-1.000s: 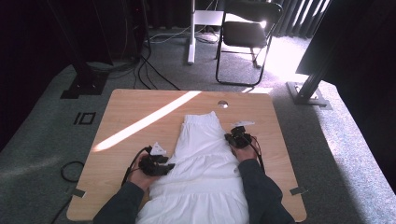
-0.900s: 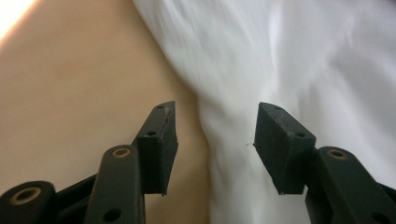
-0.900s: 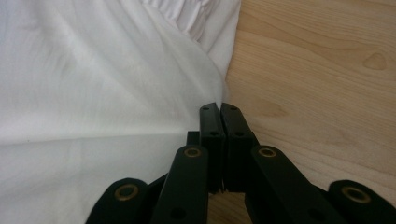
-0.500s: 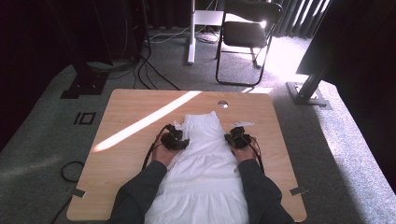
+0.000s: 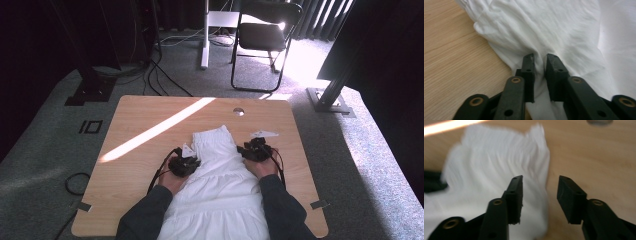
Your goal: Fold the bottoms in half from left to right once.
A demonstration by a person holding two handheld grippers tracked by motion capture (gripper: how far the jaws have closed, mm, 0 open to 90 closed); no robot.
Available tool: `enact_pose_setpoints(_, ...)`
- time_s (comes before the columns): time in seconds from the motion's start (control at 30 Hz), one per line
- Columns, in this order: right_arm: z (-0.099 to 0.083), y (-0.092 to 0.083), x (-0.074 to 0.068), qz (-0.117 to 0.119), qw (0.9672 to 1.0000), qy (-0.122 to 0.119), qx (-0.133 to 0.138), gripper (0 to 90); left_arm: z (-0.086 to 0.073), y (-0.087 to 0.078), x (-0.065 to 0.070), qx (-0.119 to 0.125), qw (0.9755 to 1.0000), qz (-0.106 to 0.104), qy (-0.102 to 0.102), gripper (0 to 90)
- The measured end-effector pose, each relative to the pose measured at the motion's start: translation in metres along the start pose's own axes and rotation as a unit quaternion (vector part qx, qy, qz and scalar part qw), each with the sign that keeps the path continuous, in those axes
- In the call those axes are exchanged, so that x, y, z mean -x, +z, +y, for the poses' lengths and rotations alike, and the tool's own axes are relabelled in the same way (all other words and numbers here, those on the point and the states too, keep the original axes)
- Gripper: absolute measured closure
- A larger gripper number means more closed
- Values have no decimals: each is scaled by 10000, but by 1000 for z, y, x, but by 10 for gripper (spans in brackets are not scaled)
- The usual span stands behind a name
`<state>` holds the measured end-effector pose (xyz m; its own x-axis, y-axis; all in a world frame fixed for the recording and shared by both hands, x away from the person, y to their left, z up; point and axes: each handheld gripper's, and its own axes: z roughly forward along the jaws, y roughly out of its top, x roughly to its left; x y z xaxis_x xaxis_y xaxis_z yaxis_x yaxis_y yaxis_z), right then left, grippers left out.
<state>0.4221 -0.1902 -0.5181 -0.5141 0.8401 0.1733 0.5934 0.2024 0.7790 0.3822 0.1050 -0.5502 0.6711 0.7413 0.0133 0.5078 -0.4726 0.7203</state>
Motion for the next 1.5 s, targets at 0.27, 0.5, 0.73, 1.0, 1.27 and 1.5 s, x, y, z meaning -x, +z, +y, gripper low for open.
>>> enact_pose_setpoints(0.27, 12, 55, -13, 139, 9922, -786, -954, 697, 2, 2, -5, -47, 9997, 219, -131, 533)
enact_pose_setpoints(0.5, 38, 36, -20, -601, 9911, -1187, 59, 786, 1, 4, -3, 36, 9999, 77, -139, 536)
enact_pose_setpoints(0.73, 26, 77, -4, -535, 9960, -440, -566, 573, 1, 3, -6, 10, 9999, -4, -138, 548)
enact_pose_setpoints(1.0, 8, 64, -9, -400, 9971, -108, -633, 810, -6, -7, -11, -64, 9999, -62, -118, 754)
enact_pose_setpoints(1.27, -30, 26, -23, -176, 9984, 134, -518, 834, -28, -29, 1, -52, 9997, -218, -88, 799)
enact_pose_setpoints(1.5, -41, 18, -41, -252, 9981, -150, -537, 833, -40, -41, 9, -86, 9988, -456, -172, 740)
